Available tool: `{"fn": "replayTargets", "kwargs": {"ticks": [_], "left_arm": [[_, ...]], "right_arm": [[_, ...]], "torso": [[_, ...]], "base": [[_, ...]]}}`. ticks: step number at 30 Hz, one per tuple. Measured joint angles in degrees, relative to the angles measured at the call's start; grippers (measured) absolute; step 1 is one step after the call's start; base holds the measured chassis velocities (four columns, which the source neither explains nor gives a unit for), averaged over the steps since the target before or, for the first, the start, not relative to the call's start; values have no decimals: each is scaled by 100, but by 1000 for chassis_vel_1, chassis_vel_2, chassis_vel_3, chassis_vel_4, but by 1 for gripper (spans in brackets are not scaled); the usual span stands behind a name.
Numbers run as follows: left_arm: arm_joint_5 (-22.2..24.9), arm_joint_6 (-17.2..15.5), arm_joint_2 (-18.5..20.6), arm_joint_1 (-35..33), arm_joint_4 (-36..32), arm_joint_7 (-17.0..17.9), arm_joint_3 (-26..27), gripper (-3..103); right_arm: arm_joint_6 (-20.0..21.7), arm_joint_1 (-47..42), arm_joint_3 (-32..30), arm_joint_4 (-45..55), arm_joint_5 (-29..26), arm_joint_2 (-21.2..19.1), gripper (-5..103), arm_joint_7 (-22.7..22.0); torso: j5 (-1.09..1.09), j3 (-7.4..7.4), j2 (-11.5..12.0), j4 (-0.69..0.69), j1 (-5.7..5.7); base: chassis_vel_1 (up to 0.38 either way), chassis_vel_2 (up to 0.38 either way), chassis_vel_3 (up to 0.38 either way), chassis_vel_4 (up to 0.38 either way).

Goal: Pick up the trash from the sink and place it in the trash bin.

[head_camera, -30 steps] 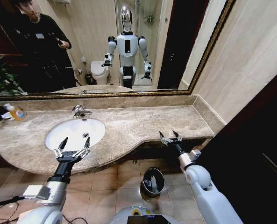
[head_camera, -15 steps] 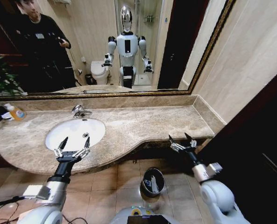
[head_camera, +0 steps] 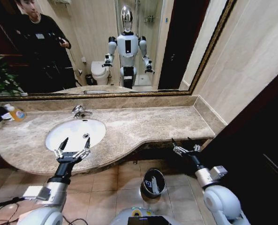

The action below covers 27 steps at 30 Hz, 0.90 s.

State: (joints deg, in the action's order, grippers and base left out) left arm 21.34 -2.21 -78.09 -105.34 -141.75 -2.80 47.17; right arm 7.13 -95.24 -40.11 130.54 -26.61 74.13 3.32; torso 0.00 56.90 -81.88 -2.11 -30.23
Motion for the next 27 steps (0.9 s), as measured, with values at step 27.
{"fn": "replayTargets", "kwargs": {"ticks": [27], "left_arm": [[0, 0, 0, 0, 0, 0, 0, 100]], "right_arm": [[-102, 234, -4, -180, 436, 64, 100, 16]], "torso": [[0, 0, 0, 0, 0]], "base": [[0, 0, 0, 0]]}}
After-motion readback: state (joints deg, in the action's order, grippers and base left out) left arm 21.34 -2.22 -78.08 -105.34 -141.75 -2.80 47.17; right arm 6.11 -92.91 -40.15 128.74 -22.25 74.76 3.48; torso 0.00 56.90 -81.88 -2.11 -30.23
